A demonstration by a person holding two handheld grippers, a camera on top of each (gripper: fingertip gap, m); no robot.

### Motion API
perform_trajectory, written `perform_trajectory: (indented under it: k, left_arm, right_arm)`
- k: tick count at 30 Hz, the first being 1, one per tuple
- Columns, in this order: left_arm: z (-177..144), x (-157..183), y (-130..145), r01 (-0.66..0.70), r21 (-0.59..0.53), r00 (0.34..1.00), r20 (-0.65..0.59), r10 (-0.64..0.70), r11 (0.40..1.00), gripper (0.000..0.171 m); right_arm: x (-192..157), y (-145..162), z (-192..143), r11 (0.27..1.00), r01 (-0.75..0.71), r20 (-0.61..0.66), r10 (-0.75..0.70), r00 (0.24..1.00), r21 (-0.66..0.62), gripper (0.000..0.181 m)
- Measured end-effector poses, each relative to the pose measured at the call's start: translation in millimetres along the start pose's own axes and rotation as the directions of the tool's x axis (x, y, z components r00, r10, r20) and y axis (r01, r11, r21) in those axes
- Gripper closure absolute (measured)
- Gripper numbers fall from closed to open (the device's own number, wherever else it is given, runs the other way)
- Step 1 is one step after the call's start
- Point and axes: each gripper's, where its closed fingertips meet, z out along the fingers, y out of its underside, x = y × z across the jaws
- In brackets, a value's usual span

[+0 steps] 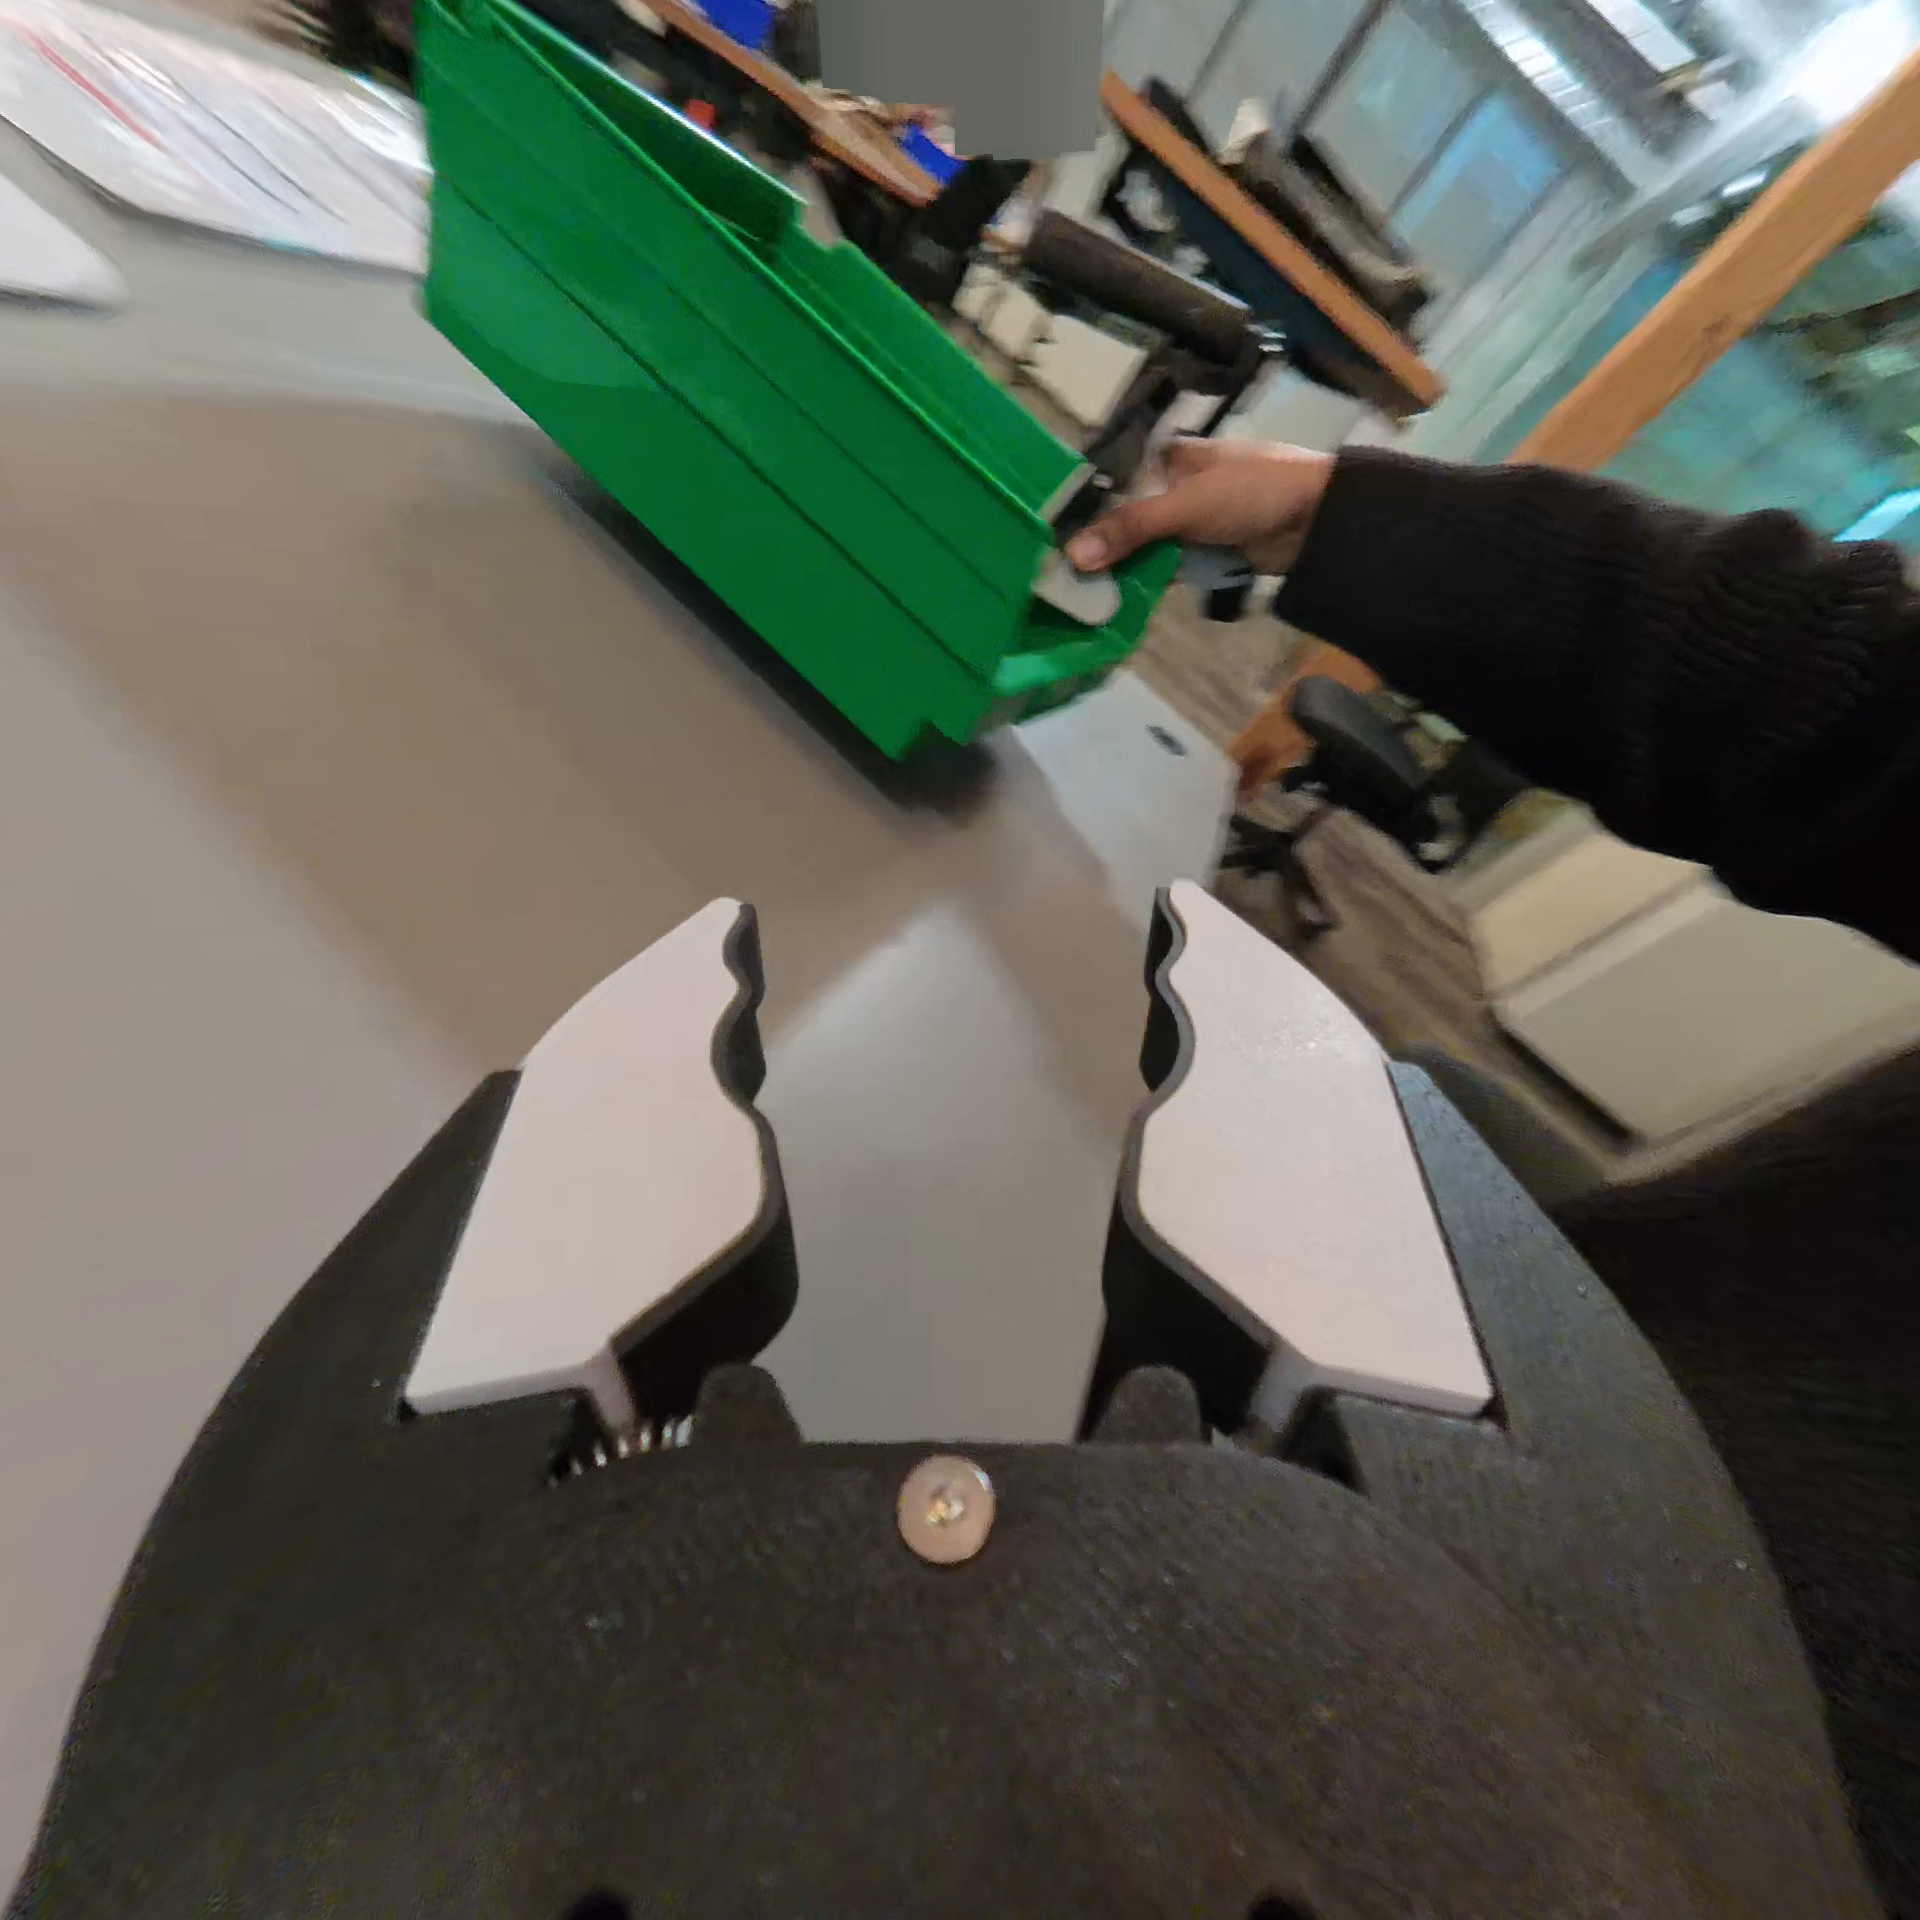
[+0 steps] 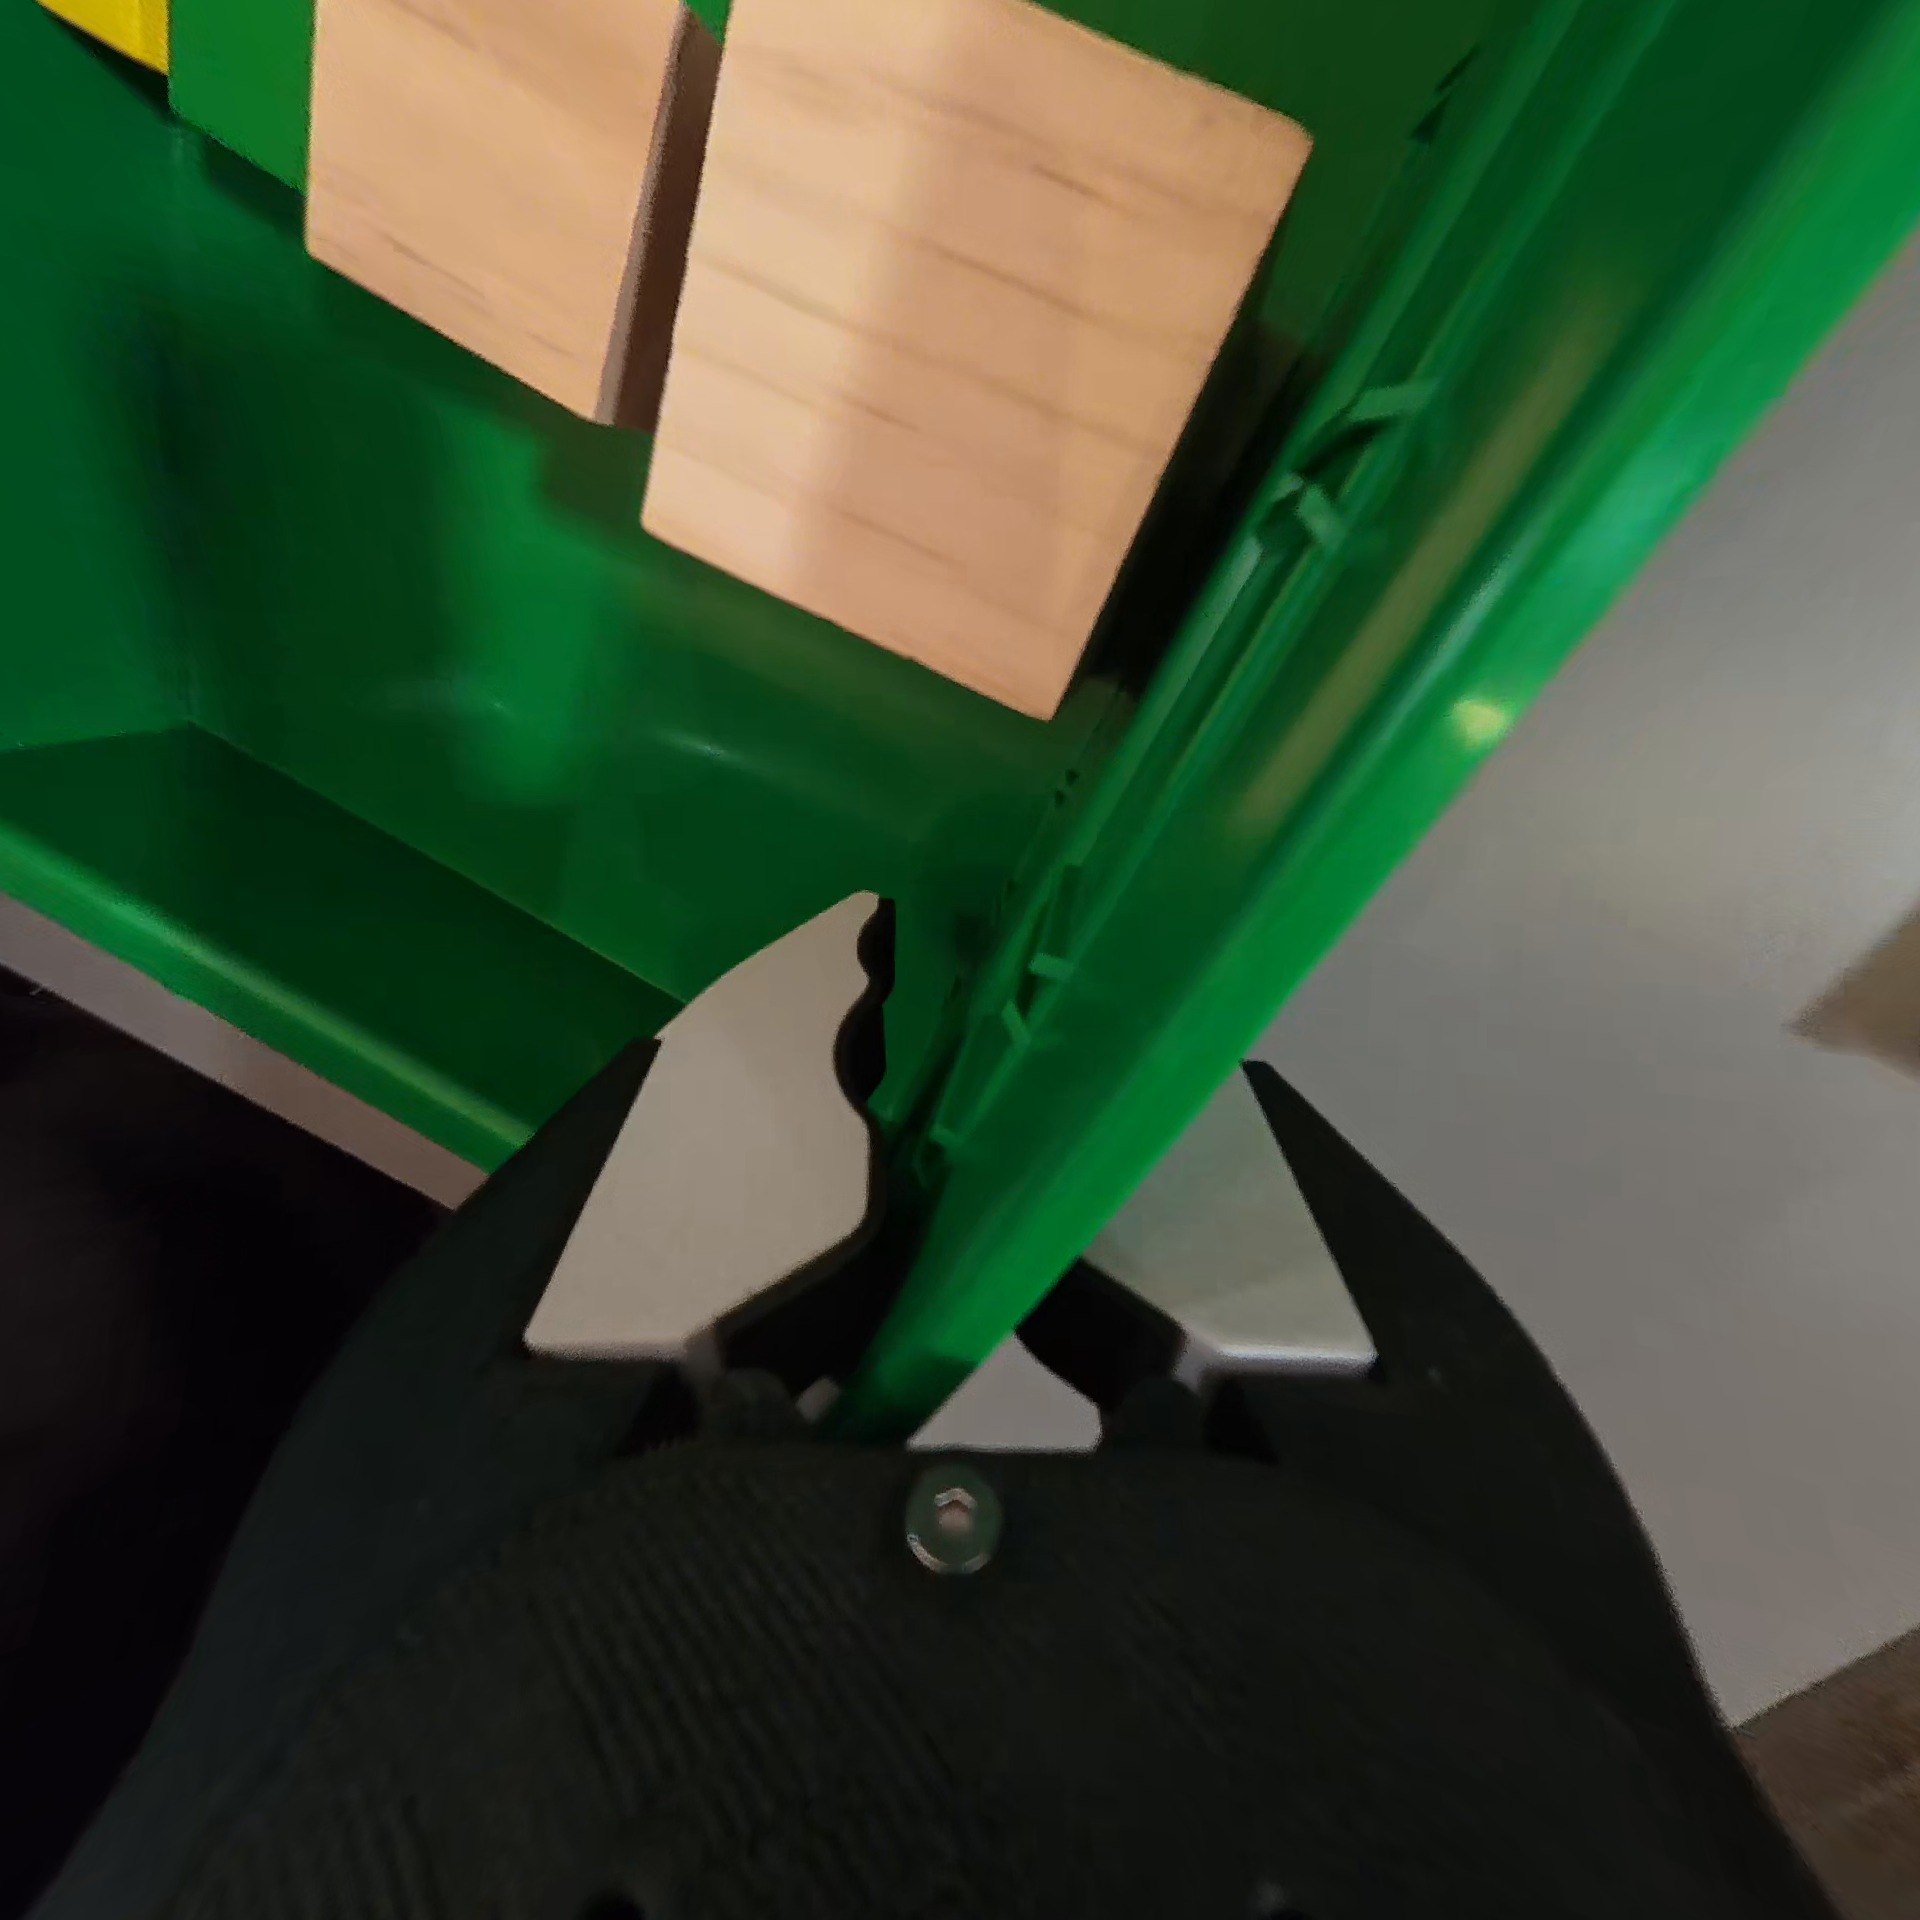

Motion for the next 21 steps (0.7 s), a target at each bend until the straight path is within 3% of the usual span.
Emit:
perform_trajectory:
  k: [3, 5, 8, 10, 12, 15, 17, 19, 21]
  left_arm:
    - [-36.0, -42.1, -37.5, -0.13, 0.003, 0.942, 0.313, 0.123, 0.992, 0.099]
    - [-75.9, -76.5, -67.5, -0.216, -0.025, 0.836, 0.512, 0.198, 0.976, 0.094]
    - [-144.8, -120.0, -99.3, -0.265, -0.094, 0.668, 0.7, 0.253, 0.96, 0.108]
    - [-185.5, -146.8, -98.9, -0.201, -0.181, 0.585, 0.766, 0.267, 0.963, 0.101]
    - [-218.8, -167.4, -95.9, -0.144, -0.196, 0.522, 0.818, 0.243, 0.97, 0.098]
    - [-259.1, -197.9, -90.5, -0.118, -0.206, 0.379, 0.895, 0.236, 0.971, 0.093]
    - [-275.8, -216.6, -74.2, -0.055, -0.273, 0.306, 0.911, 0.276, 0.961, 0.093]
    - [-284.2, -232.1, -56.0, 0.012, -0.317, 0.272, 0.914, 0.301, 0.948, 0.095]
    - [-283.7, -244.3, -38.5, 0.065, -0.326, 0.295, 0.909, 0.294, 0.943, 0.103]
  right_arm:
    - [-22.7, -9.3, 5.6, 0.999, 0.041, 0.011, -0.041, 0.999, -0.024, 0.158]
    - [-38.9, -16.9, 12.1, 0.998, 0.062, 0.019, -0.062, 0.998, -0.031, 0.158]
    - [-71.8, -31.2, 24.9, 0.995, 0.095, 0.059, -0.092, 0.994, -0.037, 0.158]
    - [-94.7, -42.3, 32.8, 0.99, 0.134, 0.078, -0.13, 0.988, -0.042, 0.158]
    - [-115.7, -52.2, 40.2, 0.982, 0.183, 0.083, -0.178, 0.981, -0.054, 0.158]
    - [-142.9, -63.7, 51.4, 0.967, 0.242, 0.085, -0.235, 0.968, -0.078, 0.158]
    - [-159.0, -69.3, 57.8, 0.958, 0.271, 0.089, -0.263, 0.961, -0.09, 0.158]
    - [-174.4, -74.2, 63.4, 0.951, 0.294, 0.099, -0.285, 0.953, -0.093, 0.158]
    - [-189.8, -77.9, 68.6, 0.946, 0.309, 0.121, -0.297, 0.947, -0.095, 0.158]
